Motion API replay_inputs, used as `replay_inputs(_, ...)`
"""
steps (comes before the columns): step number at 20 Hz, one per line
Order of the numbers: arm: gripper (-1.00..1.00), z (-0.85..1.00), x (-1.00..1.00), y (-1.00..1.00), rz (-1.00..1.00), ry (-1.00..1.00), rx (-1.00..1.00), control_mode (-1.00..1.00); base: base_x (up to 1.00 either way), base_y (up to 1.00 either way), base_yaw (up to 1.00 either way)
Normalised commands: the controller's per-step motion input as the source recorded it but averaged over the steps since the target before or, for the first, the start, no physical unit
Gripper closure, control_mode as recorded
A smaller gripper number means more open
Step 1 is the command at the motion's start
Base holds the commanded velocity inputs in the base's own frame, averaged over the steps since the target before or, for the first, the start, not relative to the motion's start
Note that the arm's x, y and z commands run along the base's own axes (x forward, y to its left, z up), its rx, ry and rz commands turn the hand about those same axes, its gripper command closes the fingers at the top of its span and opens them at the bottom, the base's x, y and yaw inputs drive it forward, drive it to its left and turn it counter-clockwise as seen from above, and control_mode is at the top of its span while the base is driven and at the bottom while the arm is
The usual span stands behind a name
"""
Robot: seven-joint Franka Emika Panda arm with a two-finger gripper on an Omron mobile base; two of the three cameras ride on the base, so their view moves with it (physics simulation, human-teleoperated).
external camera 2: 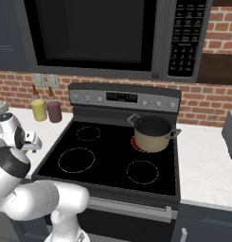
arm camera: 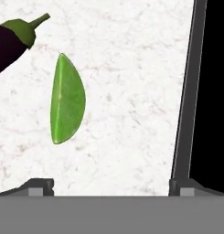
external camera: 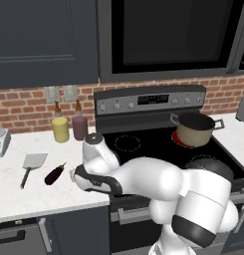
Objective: Put the lemon wedge and eggplant in the pot. Retrieve the spatula and lightly stir the vegetables in the pot.
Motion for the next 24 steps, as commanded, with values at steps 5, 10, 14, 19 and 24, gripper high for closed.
replay_inputs(5, -1.0, -0.13, 0.1, 0.23, 0.0, 0.0, 0.0, -1.0, 0.0, 0.0, 0.0)
replay_inputs(10, -1.0, 0.0, 0.0, 0.22, 0.0, 0.0, 0.0, -1.0, 0.0, 0.0, 0.0)
replay_inputs(14, -1.0, 0.0, 0.01, 0.1, -0.01, 0.0, 0.0, -1.0, 0.0, 0.0, 0.0)
replay_inputs(19, -1.0, -0.09, 0.13, 0.0, -0.05, 0.01, 0.0, -1.0, 0.0, 0.0, 0.0)
replay_inputs(24, -1.0, -0.14, 0.19, 0.0, -0.02, 0.0, 0.0, -1.0, 0.0, 0.0, 0.0)
